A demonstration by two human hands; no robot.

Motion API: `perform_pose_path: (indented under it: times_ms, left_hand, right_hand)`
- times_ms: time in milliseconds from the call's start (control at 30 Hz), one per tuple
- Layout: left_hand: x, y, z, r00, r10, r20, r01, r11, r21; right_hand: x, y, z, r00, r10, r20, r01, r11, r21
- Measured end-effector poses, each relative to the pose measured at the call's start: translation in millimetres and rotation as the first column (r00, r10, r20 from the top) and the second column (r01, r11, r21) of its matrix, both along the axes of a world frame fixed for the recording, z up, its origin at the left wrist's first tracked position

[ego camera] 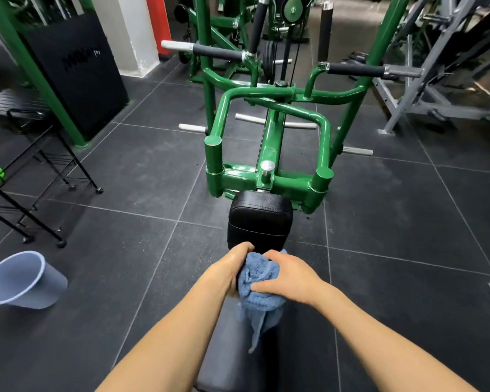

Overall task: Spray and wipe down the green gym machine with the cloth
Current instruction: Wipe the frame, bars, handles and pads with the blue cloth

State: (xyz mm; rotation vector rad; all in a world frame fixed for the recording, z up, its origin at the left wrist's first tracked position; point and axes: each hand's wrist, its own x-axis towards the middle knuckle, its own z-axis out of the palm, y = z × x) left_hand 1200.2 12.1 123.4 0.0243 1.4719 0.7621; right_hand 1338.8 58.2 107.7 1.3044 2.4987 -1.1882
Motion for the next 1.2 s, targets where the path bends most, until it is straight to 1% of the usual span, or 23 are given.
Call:
perform_pose_path:
  times_ms: [33, 67, 100, 133, 167, 200, 233, 267, 300, 367, 400, 433, 467, 567, 667, 733, 800, 900, 967, 1033, 1100, 1133, 1200]
  left_hand:
    - [1.9, 2.7, 10.0, 0.998, -0.055, -0.027, 0.055, 0.998, 0.029]
    - [4.1, 6.7, 17.3, 0.982, -0.102, -0.156, 0.112, 0.992, 0.059]
    - [7.1, 11.8, 25.1, 0.911, -0.163, -0.378, 0.202, 0.977, 0.065]
    - [8.3, 15.0, 30.3, 0.726, -0.207, -0.656, 0.304, 0.952, 0.037]
    - [9.0, 17.9, 31.7, 0.469, -0.164, -0.868, 0.383, 0.923, 0.032]
    - [10.5, 19.1, 32.7, 0.237, -0.070, -0.969, 0.462, 0.885, 0.049]
    - [11.3, 20.8, 33.9, 0.041, 0.045, -0.998, 0.549, 0.834, 0.060]
    - [10.7, 25.7, 30.7, -0.132, 0.140, -0.981, 0.638, 0.770, 0.024]
    - [11.6, 29.8, 27.5, -0.258, 0.157, -0.953, 0.698, 0.713, -0.071]
    - [13.3, 41.6, 20.2, -0.440, 0.027, -0.897, 0.709, 0.624, -0.329]
    - [12.4, 47.3, 17.4, -0.482, -0.082, -0.872, 0.672, 0.604, -0.428]
    - [11.2, 51.9, 14.0, -0.488, -0.155, -0.859, 0.644, 0.600, -0.474]
    - [10.2, 53.6, 10.5, -0.492, -0.176, -0.853, 0.630, 0.604, -0.488]
    - [9.4, 51.6, -4.8, -0.490, -0.113, -0.864, 0.636, 0.631, -0.443]
    - [7.5, 49.8, -14.5, -0.472, -0.017, -0.881, 0.650, 0.669, -0.361]
    - [6.7, 47.4, -16.1, -0.455, 0.033, -0.890, 0.685, 0.652, -0.325]
    - [3.3, 47.5, -16.7, -0.439, 0.072, -0.895, 0.707, 0.642, -0.296]
    - [0.3, 49.5, -24.4, -0.452, 0.100, -0.886, 0.710, 0.641, -0.290]
    - [0.2, 51.8, -31.1, -0.464, 0.135, -0.875, 0.707, 0.652, -0.275]
    - [0.8, 55.6, -37.5, -0.466, 0.171, -0.868, 0.709, 0.659, -0.251]
    - [0.6, 56.8, -37.9, -0.460, 0.203, -0.864, 0.711, 0.667, -0.222]
    - [0.5, 58.0, -38.6, -0.468, 0.211, -0.858, 0.707, 0.672, -0.220]
    - [1.0, 57.6, -41.6, -0.485, 0.223, -0.846, 0.703, 0.675, -0.225]
  right_hand:
    - [3.6, -3.4, -2.9, 0.992, -0.101, -0.069, 0.102, 0.995, 0.009]
    - [6.6, -7.8, -5.6, 0.955, -0.246, -0.166, 0.250, 0.968, 0.006]
    - [8.6, -12.8, -5.5, 0.865, -0.419, -0.277, 0.428, 0.903, -0.028]
    - [9.6, -15.2, -3.5, 0.721, -0.581, -0.377, 0.596, 0.798, -0.091]
    - [9.4, -14.7, 1.7, 0.556, -0.698, -0.451, 0.721, 0.675, -0.157]
    - [7.2, -11.7, 9.9, 0.411, -0.767, -0.492, 0.799, 0.563, -0.211]
    - [3.3, -6.1, 18.3, 0.307, -0.797, -0.520, 0.837, 0.486, -0.250]
    - [-1.7, 1.3, 27.2, 0.260, -0.803, -0.536, 0.847, 0.456, -0.272]
    - [-8.7, 8.1, 34.8, 0.280, -0.794, -0.540, 0.841, 0.474, -0.261]
    - [-23.3, 23.3, 44.0, 0.468, -0.746, -0.474, 0.799, 0.586, -0.133]
    - [-30.0, 31.3, 43.1, 0.563, -0.714, -0.417, 0.763, 0.642, -0.070]
    - [-34.9, 38.6, 39.1, 0.620, -0.696, -0.363, 0.738, 0.674, -0.032]
    - [-38.3, 44.5, 34.1, 0.643, -0.693, -0.327, 0.731, 0.682, -0.009]
    - [-43.6, 55.6, 18.2, 0.620, -0.700, -0.355, 0.749, 0.663, 0.003]
    - [-37.5, 74.4, 9.0, 0.509, -0.790, -0.342, 0.780, 0.591, -0.205]
    - [-29.4, 83.5, 4.4, 0.517, -0.813, -0.267, 0.743, 0.581, -0.331]
    - [-24.1, 81.0, -0.3, 0.556, -0.778, -0.291, 0.702, 0.628, -0.337]
    - [-27.8, 55.4, -2.0, 0.583, -0.694, -0.422, 0.632, 0.714, -0.301]
    - [-32.1, 45.9, -1.1, 0.587, -0.672, -0.452, 0.627, 0.730, -0.271]
    - [-34.1, 58.5, -7.0, 0.537, -0.706, -0.461, 0.677, 0.687, -0.264]
    - [-34.9, 80.1, -11.5, 0.475, -0.763, -0.439, 0.692, 0.632, -0.349]
    - [-34.7, 90.3, -14.3, 0.471, -0.790, -0.393, 0.683, 0.608, -0.403]
    - [-32.4, 98.3, -23.8, 0.525, -0.794, -0.306, 0.669, 0.607, -0.429]
